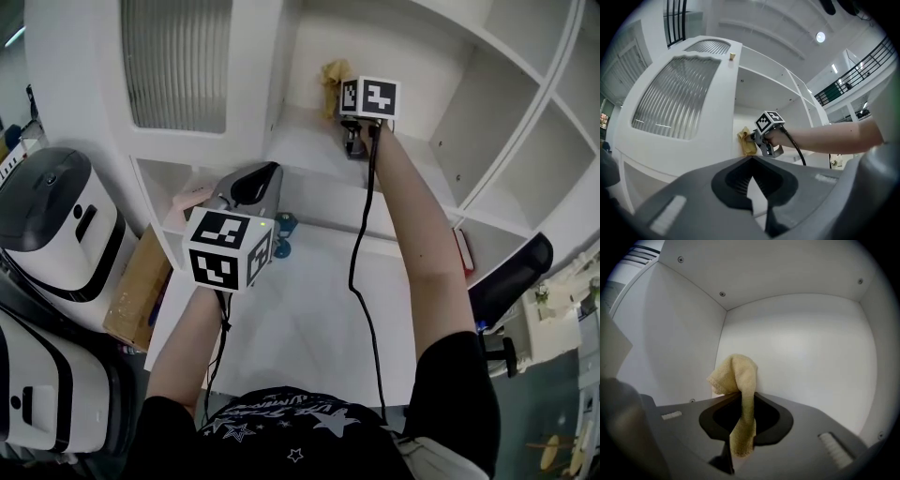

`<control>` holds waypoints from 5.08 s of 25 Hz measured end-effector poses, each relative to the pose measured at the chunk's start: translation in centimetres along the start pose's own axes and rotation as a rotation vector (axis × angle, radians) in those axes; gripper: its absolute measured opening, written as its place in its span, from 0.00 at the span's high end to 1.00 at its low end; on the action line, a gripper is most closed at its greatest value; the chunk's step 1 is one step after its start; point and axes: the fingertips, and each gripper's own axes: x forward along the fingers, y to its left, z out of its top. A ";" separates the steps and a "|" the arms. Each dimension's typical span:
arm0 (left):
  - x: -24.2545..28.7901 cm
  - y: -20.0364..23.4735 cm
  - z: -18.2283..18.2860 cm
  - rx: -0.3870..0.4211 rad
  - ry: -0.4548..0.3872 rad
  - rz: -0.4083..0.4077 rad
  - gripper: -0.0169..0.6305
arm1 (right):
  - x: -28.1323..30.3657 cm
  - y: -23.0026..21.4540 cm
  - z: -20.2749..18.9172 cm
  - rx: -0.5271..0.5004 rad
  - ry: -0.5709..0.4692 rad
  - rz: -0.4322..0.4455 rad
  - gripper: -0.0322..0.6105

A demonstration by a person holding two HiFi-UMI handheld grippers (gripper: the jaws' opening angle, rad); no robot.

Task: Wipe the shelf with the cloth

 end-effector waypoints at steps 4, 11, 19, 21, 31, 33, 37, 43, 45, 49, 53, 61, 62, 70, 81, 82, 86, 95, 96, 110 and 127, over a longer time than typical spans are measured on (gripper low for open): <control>0.7 -1.5 0.3 0.010 -0.010 -0.044 0.97 | -1.7 -3.4 -0.4 -0.010 0.000 -0.082 0.82; 2.2 -3.9 0.7 0.010 -0.016 -0.114 0.97 | -4.7 -9.5 -1.9 0.018 0.036 -0.227 0.82; 3.6 -6.1 0.5 0.015 -0.015 -0.175 0.97 | -7.8 -15.3 -3.1 0.037 0.061 -0.393 0.82; 3.9 -6.7 0.4 0.006 -0.013 -0.188 0.97 | -8.4 -16.1 -3.1 0.038 0.054 -0.425 0.82; 4.9 -8.0 0.5 -0.021 -0.027 -0.232 0.97 | -10.8 -19.0 -4.0 0.072 0.088 -0.564 0.82; 5.0 -8.2 0.5 -0.026 -0.032 -0.239 0.97 | -10.9 -19.0 -4.0 0.072 0.089 -0.567 0.82; 5.0 -8.3 0.6 -0.036 -0.040 -0.247 0.97 | -11.3 -18.3 -3.7 0.059 0.082 -0.552 0.82; 5.1 -8.7 0.9 -0.035 -0.043 -0.275 0.97 | -12.9 -16.9 -0.2 0.040 -0.027 -0.549 0.82; 4.9 -8.8 1.1 -0.029 -0.046 -0.287 0.97 | -13.5 -17.0 1.1 0.029 -0.066 -0.572 0.82; 4.9 -9.1 1.4 -0.018 -0.050 -0.313 0.97 | -14.3 -17.7 3.5 0.035 -0.114 -0.597 0.82; 5.2 -8.7 1.5 -0.036 -0.052 -0.326 0.97 | -14.5 -18.4 5.5 0.022 -0.134 -0.612 0.82; 6.3 -7.7 1.3 -0.046 -0.034 -0.340 0.97 | -13.7 -20.6 8.1 0.075 -0.177 -0.646 0.82; 6.5 -7.5 1.2 -0.047 -0.033 -0.341 0.97 | -13.5 -20.9 8.3 0.084 -0.178 -0.654 0.82; 6.7 -7.3 1.6 -0.049 -0.044 -0.363 0.97 | -13.0 -22.4 10.7 0.159 -0.253 -0.701 0.82; 6.7 -7.0 1.5 -0.056 -0.036 -0.349 0.97 | -15.2 -21.2 10.6 0.118 -0.267 -0.694 0.82; 6.5 -7.1 1.5 -0.047 -0.031 -0.345 0.97 | -15.7 -21.0 10.7 0.116 -0.271 -0.695 0.82; 5.2 -8.0 1.1 -0.006 -0.012 -0.347 0.97 | -18.3 -19.6 10.7 0.118 -0.279 -0.686 0.82; 1.7 -10.1 0.7 -0.014 0.000 -0.400 0.97 | -24.2 -17.1 9.6 0.115 -0.271 -0.715 0.82; 1.3 -10.3 0.7 -0.015 -0.001 -0.406 0.97 | -24.7 -16.8 9.5 0.110 -0.269 -0.716 0.82; -2.5 -12.1 0.7 -0.024 0.001 -0.488 0.97 | -32.6 -15.2 8.1 0.104 -0.297 -0.798 0.82; -2.7 -13.2 0.5 -0.061 -0.008 -0.522 0.97 | -32.0 -11.8 5.7 0.031 -0.240 -0.745 0.82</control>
